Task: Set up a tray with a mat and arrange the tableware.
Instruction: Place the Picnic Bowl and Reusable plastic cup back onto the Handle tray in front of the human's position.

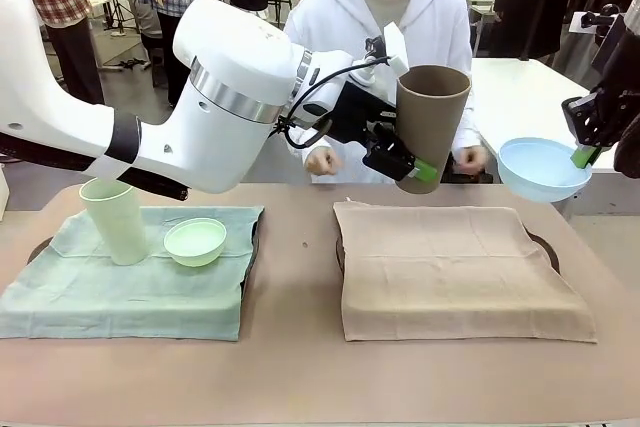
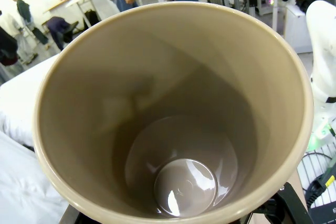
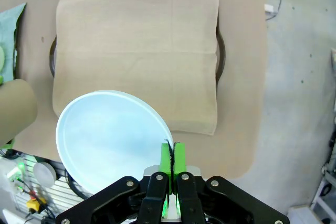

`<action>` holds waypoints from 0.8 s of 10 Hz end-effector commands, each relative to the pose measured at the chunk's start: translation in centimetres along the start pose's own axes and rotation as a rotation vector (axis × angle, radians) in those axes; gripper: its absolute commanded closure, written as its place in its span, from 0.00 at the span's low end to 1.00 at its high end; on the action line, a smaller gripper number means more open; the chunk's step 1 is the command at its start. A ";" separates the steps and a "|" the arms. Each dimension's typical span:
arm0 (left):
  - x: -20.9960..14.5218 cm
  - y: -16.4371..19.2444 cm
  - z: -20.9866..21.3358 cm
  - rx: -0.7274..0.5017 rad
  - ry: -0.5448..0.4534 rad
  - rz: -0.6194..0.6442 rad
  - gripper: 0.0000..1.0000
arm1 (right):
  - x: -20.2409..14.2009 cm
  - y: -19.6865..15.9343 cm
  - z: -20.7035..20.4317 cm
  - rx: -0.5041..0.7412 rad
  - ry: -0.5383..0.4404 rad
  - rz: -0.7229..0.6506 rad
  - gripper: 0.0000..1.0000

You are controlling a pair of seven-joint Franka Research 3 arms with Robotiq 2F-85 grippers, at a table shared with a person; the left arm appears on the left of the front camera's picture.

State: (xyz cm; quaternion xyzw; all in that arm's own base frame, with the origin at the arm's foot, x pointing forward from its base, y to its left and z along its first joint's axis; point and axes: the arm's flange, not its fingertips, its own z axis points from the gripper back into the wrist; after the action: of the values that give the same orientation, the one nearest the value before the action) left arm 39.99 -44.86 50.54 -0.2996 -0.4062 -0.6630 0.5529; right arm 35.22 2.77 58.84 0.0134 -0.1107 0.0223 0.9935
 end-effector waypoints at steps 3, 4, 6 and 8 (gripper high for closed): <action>0.3 0.2 -0.1 -0.004 -0.013 -0.001 1.00 | -0.2 -0.1 -0.1 0.000 0.002 -0.001 1.00; 0.0 0.0 0.0 0.000 0.000 0.000 0.19 | 0.0 0.0 0.0 0.000 0.000 0.000 0.98; -4.6 2.3 -1.6 -0.006 -0.052 -0.033 0.19 | 2.9 -0.6 -5.0 0.014 0.034 -0.003 0.98; -8.0 3.5 -3.3 0.011 -0.052 -0.083 0.19 | 4.9 -0.8 -8.8 0.021 0.046 -0.015 0.98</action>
State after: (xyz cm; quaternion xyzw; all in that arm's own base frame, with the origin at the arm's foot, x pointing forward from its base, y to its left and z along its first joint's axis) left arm 44.42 -43.78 44.27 -0.2916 -0.4130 -0.6747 0.5377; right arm 40.20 2.61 52.54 0.0161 -0.0837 0.0179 0.9962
